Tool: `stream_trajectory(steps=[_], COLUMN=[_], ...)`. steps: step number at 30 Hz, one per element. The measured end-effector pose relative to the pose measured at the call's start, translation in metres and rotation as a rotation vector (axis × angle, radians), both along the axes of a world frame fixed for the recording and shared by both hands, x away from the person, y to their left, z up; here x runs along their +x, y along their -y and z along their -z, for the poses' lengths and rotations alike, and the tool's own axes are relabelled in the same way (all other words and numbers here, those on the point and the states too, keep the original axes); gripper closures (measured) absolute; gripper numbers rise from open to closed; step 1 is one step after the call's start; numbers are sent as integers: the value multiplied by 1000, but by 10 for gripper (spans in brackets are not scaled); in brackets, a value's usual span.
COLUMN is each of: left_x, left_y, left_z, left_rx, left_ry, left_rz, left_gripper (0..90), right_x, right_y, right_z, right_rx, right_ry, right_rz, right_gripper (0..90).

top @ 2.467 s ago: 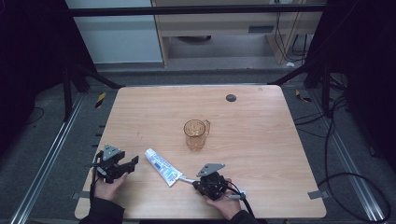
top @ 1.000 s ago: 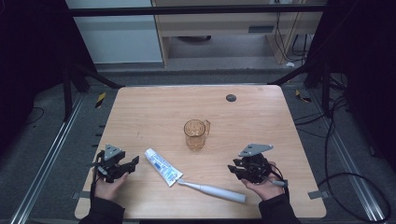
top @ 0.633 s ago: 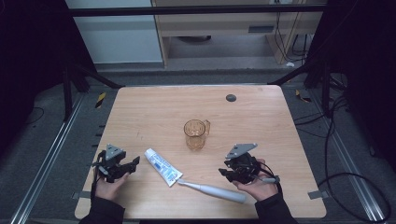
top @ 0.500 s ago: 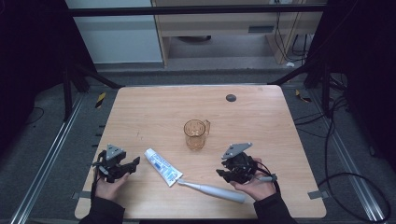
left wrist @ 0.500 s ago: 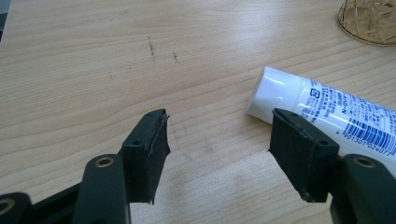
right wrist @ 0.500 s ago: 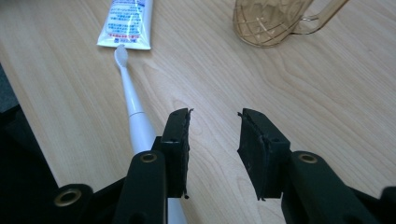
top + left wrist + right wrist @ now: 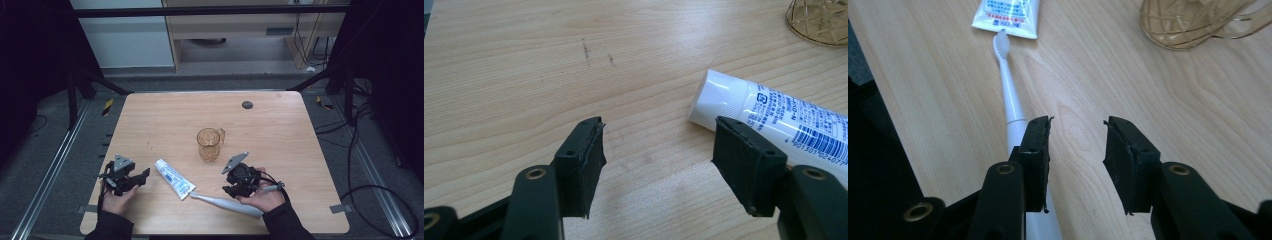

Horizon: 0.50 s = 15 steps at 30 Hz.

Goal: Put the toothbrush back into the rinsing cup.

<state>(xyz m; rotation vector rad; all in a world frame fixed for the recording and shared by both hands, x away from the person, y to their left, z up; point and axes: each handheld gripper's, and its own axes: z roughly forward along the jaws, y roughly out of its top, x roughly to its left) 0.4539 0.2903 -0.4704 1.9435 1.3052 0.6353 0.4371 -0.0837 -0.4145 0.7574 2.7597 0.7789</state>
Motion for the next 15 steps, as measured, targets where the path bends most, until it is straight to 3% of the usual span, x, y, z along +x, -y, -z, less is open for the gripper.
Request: stream_trajectory(steps=[15], left_x=[-1], left_y=[0], left_z=[0], left_rx=[4], left_ry=[2], left_rz=[6], left_gripper=[366], right_x=[-3], right_y=[-23], right_z=[18], right_rx=[-53], right_ry=[-72], right_rz=[-55], right_gripper=[619])
